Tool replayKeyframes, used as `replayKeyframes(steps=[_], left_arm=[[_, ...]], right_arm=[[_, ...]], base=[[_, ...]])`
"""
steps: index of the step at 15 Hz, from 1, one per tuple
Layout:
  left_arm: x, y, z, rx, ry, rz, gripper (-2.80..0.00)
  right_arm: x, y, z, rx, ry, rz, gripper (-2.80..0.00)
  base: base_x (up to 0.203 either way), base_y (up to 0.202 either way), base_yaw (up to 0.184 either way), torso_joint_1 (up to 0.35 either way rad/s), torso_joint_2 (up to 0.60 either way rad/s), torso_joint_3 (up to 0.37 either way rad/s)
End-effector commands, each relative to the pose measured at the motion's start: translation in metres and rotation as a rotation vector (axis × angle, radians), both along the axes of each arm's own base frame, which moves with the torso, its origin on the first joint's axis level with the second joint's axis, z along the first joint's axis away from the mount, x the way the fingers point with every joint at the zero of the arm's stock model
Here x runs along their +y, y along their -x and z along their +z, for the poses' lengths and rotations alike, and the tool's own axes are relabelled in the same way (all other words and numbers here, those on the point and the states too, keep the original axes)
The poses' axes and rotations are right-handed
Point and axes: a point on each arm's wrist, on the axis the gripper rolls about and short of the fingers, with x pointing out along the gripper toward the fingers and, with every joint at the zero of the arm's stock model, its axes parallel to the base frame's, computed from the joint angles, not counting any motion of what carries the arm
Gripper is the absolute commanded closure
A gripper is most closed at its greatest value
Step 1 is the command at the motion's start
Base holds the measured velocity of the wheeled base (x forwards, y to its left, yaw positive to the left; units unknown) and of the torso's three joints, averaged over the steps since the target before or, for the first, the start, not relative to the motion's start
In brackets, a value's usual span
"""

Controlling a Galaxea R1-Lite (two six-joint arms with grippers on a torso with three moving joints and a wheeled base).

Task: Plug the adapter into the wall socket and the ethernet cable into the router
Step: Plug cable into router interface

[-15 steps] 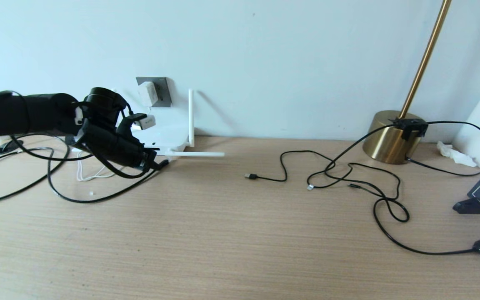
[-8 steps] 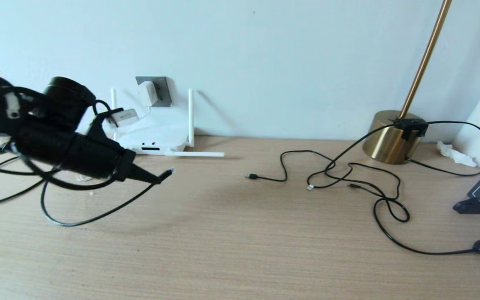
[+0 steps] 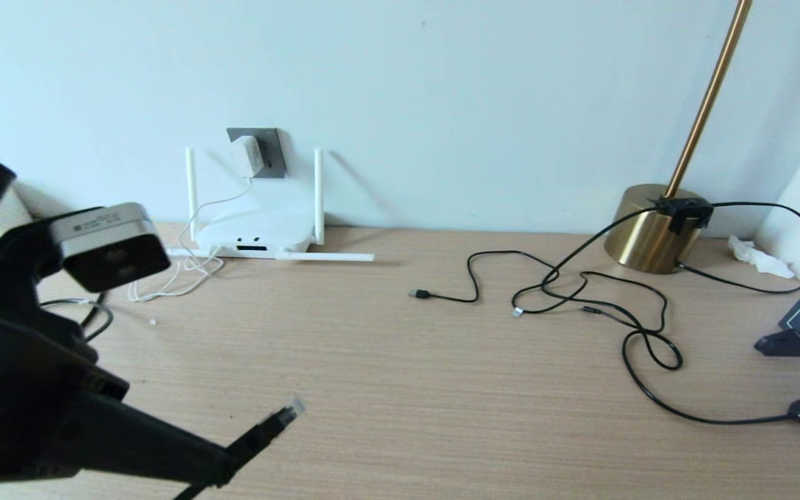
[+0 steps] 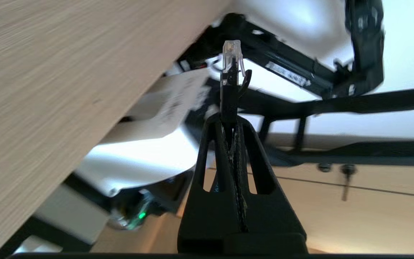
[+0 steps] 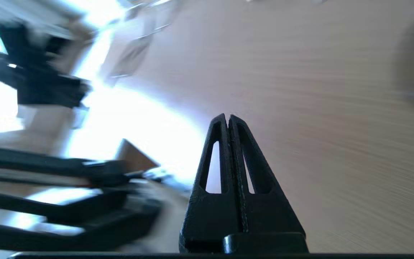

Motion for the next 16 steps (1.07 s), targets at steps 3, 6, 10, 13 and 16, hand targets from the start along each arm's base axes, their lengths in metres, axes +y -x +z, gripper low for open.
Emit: replayKeyframes(steps=[3,6,10,13,16], left_arm=[[-0.033,-0.034,-0.014,0.048,0.010,-0.021,0.00],[-0.044,-0.039,-0.020,0.040,0.003,-0.051,0.00],[-0.066,-0.036,-0.033,-0.057,-0.020,-0.084,0.00],[-0.084,-0.034,-0.039,-0.149,-0.094,-0.020,0.00],[-0.095,-0.045,-0.028,-0.214,-0.053,-0.012,0.00]], right_arm=[[0.024,-0.105,0.025,0.405,-0.184,0.189,0.00],[0.048,-0.125,0.040,0.548,-0.217,0.287,-2.80],[0.083,-0.175,0.055,0.682,-0.231,0.344,-2.80],[0.099,-0.193,0.059,0.753,-0.230,0.396,-2.80],[0.124,-0.201,0.054,0.802,-0.208,0.454,-2.80]], base=[[0.000,0.000,0.000,0.000,0.00,0.000],[0.000,0.000,0.000,0.000,0.00,0.000],[0.000,0.000,0.000,0.000,0.00,0.000],[0.000,0.000,0.000,0.000,0.00,0.000],[0.000,0.000,0.000,0.000,0.00,0.000]])
